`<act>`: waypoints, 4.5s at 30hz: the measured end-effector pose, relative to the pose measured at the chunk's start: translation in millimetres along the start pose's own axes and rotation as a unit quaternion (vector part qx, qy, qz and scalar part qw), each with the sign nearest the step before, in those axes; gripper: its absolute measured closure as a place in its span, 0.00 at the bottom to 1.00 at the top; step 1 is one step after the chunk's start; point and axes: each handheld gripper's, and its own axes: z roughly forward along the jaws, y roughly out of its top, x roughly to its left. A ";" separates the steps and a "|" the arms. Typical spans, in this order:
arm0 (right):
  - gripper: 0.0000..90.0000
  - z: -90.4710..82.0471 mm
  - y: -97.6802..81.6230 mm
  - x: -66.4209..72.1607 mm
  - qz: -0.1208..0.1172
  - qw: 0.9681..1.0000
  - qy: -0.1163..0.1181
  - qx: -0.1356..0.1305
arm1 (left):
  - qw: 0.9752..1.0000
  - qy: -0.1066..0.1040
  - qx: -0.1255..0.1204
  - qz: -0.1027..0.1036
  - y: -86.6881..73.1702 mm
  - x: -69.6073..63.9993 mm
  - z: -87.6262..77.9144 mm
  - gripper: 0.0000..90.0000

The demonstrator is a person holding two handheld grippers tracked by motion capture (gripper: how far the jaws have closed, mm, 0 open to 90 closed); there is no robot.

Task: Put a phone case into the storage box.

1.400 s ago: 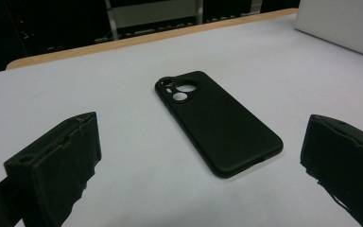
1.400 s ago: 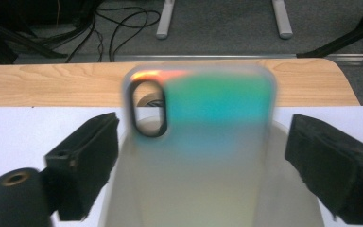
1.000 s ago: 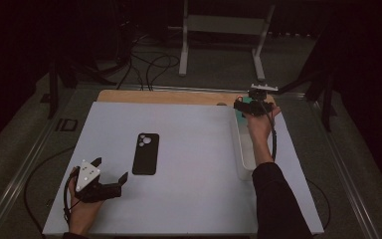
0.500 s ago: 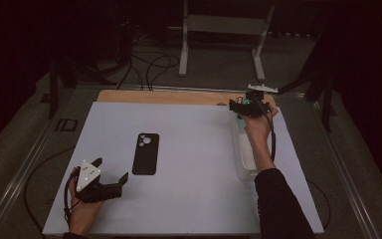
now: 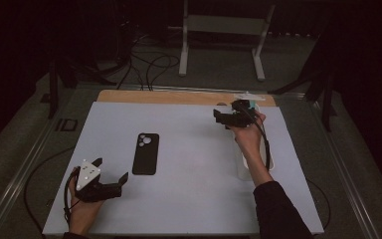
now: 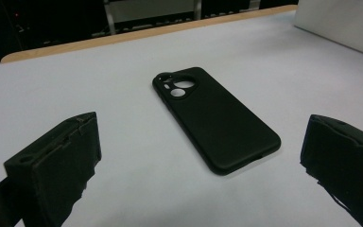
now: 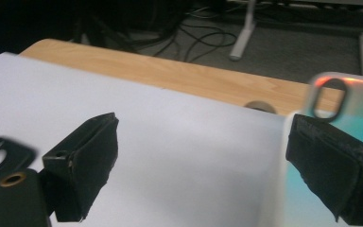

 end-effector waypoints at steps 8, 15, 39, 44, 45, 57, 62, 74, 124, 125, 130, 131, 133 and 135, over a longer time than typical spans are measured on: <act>0.10 -20.2 -6.7 25.9 -0.038 0.998 0.039 -0.016 | 1.000 -0.001 0.004 0.003 0.3 -0.8 1.3 0.00; 0.10 -36.5 -14.4 40.3 -0.059 0.996 0.059 -0.029 | 1.000 -0.003 0.003 0.003 0.5 -0.8 1.0 0.00; 0.10 -104.8 -80.6 52.9 -0.091 0.989 0.100 -0.062 | 1.000 -0.015 -0.018 -0.015 8.3 6.3 -7.8 0.00; 0.10 -115.0 -97.3 49.2 -0.090 0.989 0.098 -0.070 | 1.000 -0.016 -0.021 -0.016 9.2 6.5 -9.0 0.00; 0.10 -115.0 -97.3 49.2 -0.090 0.989 0.098 -0.070 | 1.000 -0.016 -0.021 -0.016 9.4 6.6 -9.0 0.00; 0.10 -134.5 -114.4 37.5 -0.081 0.989 0.099 -0.072 | 0.999 -0.019 -0.023 -0.018 11.3 8.1 -10.3 0.00; 0.10 -140.8 -120.4 30.2 -0.068 0.991 0.090 -0.072 | 0.999 -0.018 -0.022 -0.019 11.4 9.0 -10.3 0.00; 0.10 -143.5 -144.9 16.6 -0.063 0.992 0.067 -0.086 | 0.999 -0.021 -0.019 -0.018 11.6 8.4 -8.8 0.00; 0.10 -136.3 -150.5 14.9 -0.053 0.990 0.063 -0.117 | 0.997 -0.032 0.067 0.002 29.3 -20.6 47.0 0.00; 0.10 -136.1 -150.6 15.2 -0.056 0.990 0.062 -0.116 | 0.997 -0.032 0.069 0.003 30.2 -21.2 49.6 0.00; 0.10 -136.2 -150.2 15.5 -0.057 0.990 0.062 -0.116 | 0.997 -0.029 0.075 0.003 33.2 -23.6 60.1 0.00; 0.10 -136.2 -150.2 15.5 -0.057 0.990 0.062 -0.116 | 0.997 -0.029 0.075 0.003 33.2 -23.6 60.1 0.00; 0.10 -136.3 -150.2 15.3 -0.056 0.990 0.061 -0.116 | 0.996 -0.027 0.079 0.003 33.7 -24.1 64.2 0.00; 0.10 -136.2 -150.2 15.5 -0.057 0.990 0.062 -0.116 | 0.996 -0.028 0.081 0.002 33.9 -24.4 66.9 0.00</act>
